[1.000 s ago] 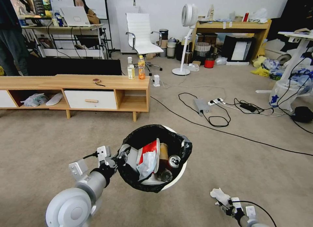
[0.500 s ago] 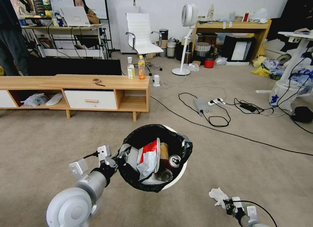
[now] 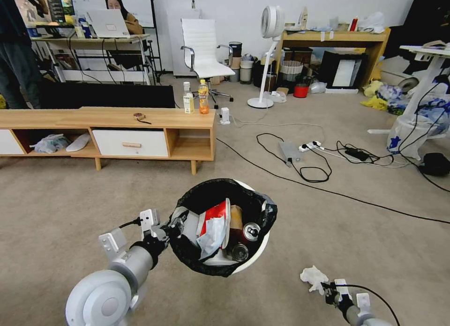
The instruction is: Pick up the trash bin and place the garbage on the floor into it.
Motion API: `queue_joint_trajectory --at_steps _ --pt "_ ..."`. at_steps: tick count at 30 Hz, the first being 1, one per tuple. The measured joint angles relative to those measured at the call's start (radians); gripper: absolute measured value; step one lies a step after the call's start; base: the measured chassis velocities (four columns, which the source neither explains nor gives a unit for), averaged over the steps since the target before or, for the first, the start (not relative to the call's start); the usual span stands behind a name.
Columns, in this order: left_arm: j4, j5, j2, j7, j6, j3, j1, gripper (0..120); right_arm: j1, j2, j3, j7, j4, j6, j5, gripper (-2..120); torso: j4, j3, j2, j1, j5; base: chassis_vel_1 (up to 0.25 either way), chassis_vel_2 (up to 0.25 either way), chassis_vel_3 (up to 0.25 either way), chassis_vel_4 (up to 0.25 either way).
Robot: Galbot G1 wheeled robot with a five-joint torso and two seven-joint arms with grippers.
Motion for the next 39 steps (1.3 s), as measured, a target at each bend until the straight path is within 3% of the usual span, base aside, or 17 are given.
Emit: queue_joint_trajectory --at_steps 7,20,26,30,33,34,39 --pt "-0.001 0.000 0.004 0.000 0.000 -0.002 0.003 7 -0.012 -0.012 0.033 0.012 0.089 0.011 0.010 0 0.0001 0.000 0.000 0.000 -0.0001 0.000 0.000 0.000 0.000" --pt "-0.005 -0.002 0.008 -0.005 0.000 -0.006 0.005 7 0.033 -0.071 0.176 0.010 0.323 0.120 -0.030 0 0.0004 0.000 0.000 0.000 0.0000 0.000 0.000 0.000 0.000" --pt "-0.005 -0.002 0.009 -0.007 0.000 -0.003 0.008 7 0.027 -0.106 0.227 0.004 0.480 0.126 0.007 0 0.0001 0.000 0.000 0.000 -0.0001 0.000 0.000 0.000 0.000" --pt "-0.002 -0.001 0.010 -0.009 0.001 0.004 0.009 7 0.003 -0.148 0.245 0.000 0.682 0.131 0.074 0 0.0000 0.000 0.000 0.000 -0.0001 0.000 0.000 0.000 0.000" --pt "-0.001 -0.001 0.010 -0.010 0.001 0.006 0.009 7 0.000 -0.156 0.243 -0.003 0.729 0.133 0.096 0 0.0001 0.000 0.000 0.000 -0.0001 0.000 0.000 0.000 0.000" --pt "0.001 0.000 0.010 -0.010 0.001 0.008 0.009 7 -0.004 -0.170 0.227 -0.018 0.802 0.144 0.125 0 0.0000 0.000 0.000 0.000 -0.0001 0.000 0.000 0.000 0.000" --pt "0.006 0.000 0.012 -0.011 0.001 0.008 0.008 7 -0.015 -0.202 0.172 -0.097 0.905 0.189 0.159 0 0.0003 0.000 0.000 0.000 -0.0002 0.000 0.000 0.000 0.000"
